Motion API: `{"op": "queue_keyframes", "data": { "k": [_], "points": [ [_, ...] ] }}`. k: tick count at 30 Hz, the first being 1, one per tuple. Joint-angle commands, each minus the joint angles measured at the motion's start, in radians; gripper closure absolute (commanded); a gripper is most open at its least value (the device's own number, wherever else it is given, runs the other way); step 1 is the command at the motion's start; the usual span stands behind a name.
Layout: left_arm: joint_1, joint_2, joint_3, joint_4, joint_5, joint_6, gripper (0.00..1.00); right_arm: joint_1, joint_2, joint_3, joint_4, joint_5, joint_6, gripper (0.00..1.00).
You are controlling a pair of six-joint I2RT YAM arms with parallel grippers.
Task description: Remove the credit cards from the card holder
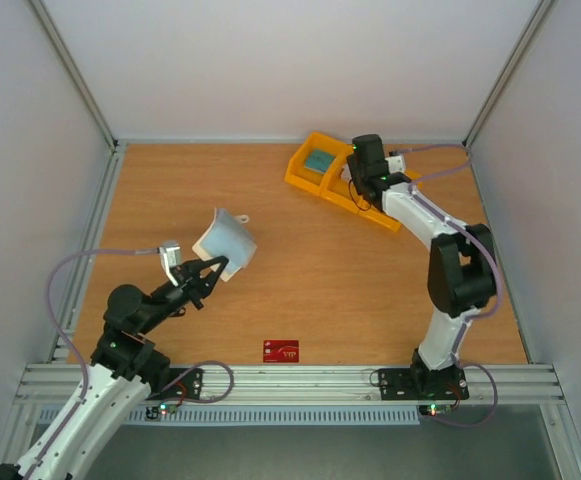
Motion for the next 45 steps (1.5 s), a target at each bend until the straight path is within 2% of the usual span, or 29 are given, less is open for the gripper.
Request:
{"op": "queue_keyframes", "data": {
  "k": [1,9,16,25,29,36,45],
  "points": [
    [0.006,-0.053,-0.008,0.013,-0.052,0.045,1.0,0.025,0.116,0.118,-0.001,0.225,0.327,0.99],
    [0.006,-0.097,-0.018,0.014,-0.065,0.044,1.0,0.038,0.291,0.351,-0.31,0.363,0.543,0.99],
    [0.006,-0.114,-0.02,0.004,-0.087,0.056,1.0,0.037,0.45,0.551,-0.497,0.306,0.698,0.99],
    [0.005,-0.129,-0.023,-0.007,-0.1,0.066,1.0,0.025,0.547,0.67,-0.575,0.35,0.741,0.99],
    [0.006,-0.139,-0.024,-0.012,-0.111,0.074,1.0,0.007,0.599,0.694,-0.57,0.271,0.813,0.99],
    [0.006,-0.144,-0.028,-0.015,-0.119,0.077,1.0,-0.008,0.643,0.753,-0.578,0.285,0.805,0.98],
    [0.006,-0.148,-0.029,-0.016,-0.128,0.078,1.0,-0.023,0.682,0.786,-0.531,0.239,0.78,0.79]
  ]
}}
